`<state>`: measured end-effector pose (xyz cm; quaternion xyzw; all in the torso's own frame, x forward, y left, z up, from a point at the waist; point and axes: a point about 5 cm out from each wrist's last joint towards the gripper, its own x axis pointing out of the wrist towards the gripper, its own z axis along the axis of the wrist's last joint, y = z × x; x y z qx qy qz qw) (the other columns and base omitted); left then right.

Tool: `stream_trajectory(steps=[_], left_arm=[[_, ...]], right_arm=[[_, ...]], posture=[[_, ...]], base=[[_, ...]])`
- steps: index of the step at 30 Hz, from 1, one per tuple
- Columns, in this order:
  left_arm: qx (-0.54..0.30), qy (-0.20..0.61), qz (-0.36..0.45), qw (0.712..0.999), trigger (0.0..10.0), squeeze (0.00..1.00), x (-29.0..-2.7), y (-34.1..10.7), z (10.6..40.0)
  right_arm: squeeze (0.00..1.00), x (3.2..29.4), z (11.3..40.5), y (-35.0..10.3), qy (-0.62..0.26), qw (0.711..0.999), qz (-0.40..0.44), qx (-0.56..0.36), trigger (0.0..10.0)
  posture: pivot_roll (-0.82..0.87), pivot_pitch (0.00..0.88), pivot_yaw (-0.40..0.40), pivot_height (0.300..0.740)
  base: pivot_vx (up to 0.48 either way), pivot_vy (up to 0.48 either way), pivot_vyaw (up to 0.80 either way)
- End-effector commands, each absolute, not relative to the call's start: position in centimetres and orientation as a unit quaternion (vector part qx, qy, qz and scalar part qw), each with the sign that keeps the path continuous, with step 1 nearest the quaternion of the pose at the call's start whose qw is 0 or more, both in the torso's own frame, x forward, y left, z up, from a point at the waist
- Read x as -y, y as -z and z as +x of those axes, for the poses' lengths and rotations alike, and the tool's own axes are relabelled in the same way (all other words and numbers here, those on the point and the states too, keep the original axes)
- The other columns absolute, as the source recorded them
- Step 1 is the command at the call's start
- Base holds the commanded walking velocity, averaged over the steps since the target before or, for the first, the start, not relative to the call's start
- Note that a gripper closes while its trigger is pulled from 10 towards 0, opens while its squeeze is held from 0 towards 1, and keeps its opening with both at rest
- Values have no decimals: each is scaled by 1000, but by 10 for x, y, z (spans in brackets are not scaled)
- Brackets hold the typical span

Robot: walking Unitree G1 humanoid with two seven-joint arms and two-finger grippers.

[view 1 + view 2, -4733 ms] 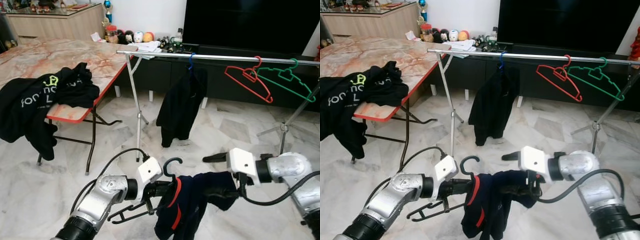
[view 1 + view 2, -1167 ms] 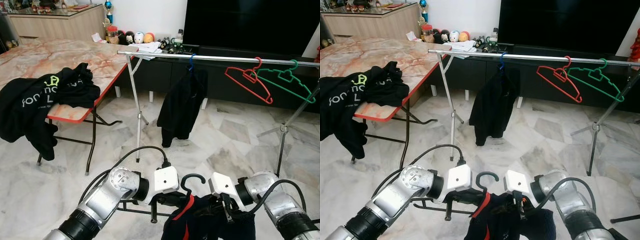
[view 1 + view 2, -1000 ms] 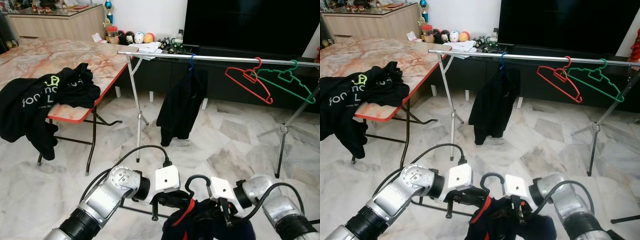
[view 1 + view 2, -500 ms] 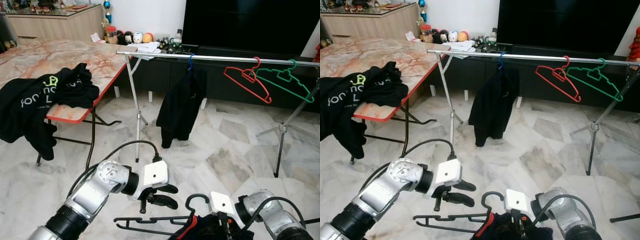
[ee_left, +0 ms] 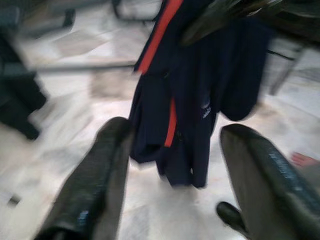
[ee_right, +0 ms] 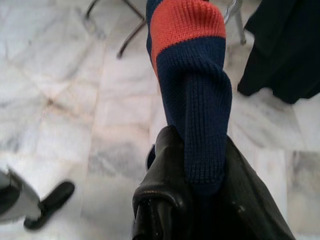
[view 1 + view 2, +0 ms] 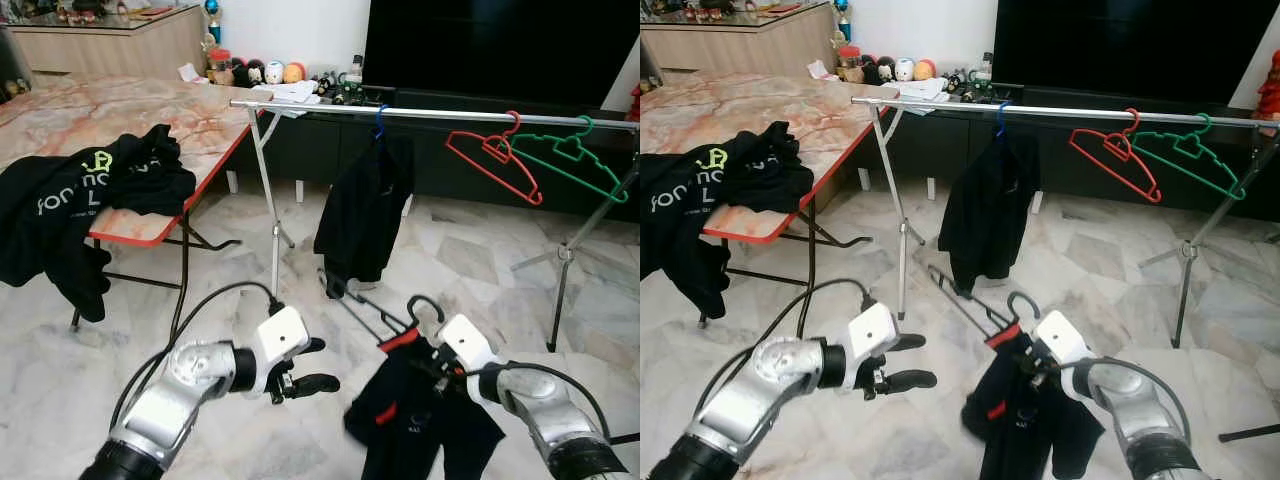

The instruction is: Hang hanger

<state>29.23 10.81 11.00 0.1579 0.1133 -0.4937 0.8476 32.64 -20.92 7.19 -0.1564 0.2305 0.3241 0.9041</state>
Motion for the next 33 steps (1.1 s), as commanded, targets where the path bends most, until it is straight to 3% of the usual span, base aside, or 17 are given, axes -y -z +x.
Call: stream_trajectory(steps=[1, 5, 14, 24, 33], left_arm=[[-125, 430, 186, 875, 10000, 0, -117, -96, 302], [-119, 326, 201, 916, 10000, 0, -124, -79, 316], [-97, 282, 238, 924, 10000, 0, -111, -64, 326], [-77, 296, 284, 909, 10000, 0, -101, -56, 323], [-63, 321, 371, 869, 10000, 0, -100, -43, 317]], right_arm=[[0, 198, 335, -92, -321, 918, -140, -184, 0], [0, 178, 340, -119, -346, 917, -139, -141, 0], [0, 154, 341, -165, -365, 918, -127, -91, 0], [0, 133, 337, -184, -393, 908, -128, -72, 0], [0, 105, 324, -202, -438, 889, -125, -49, 0]], posture=[[-4, 79, -10, 740], [-16, 80, -11, 740], [-26, 81, -20, 740], [-29, 80, -28, 740], [-32, 76, -32, 740]], base=[[0, 0, 0], [0, 0, 0], [0, 0, 0], [0, 0, 0], [0, 0, 0]])
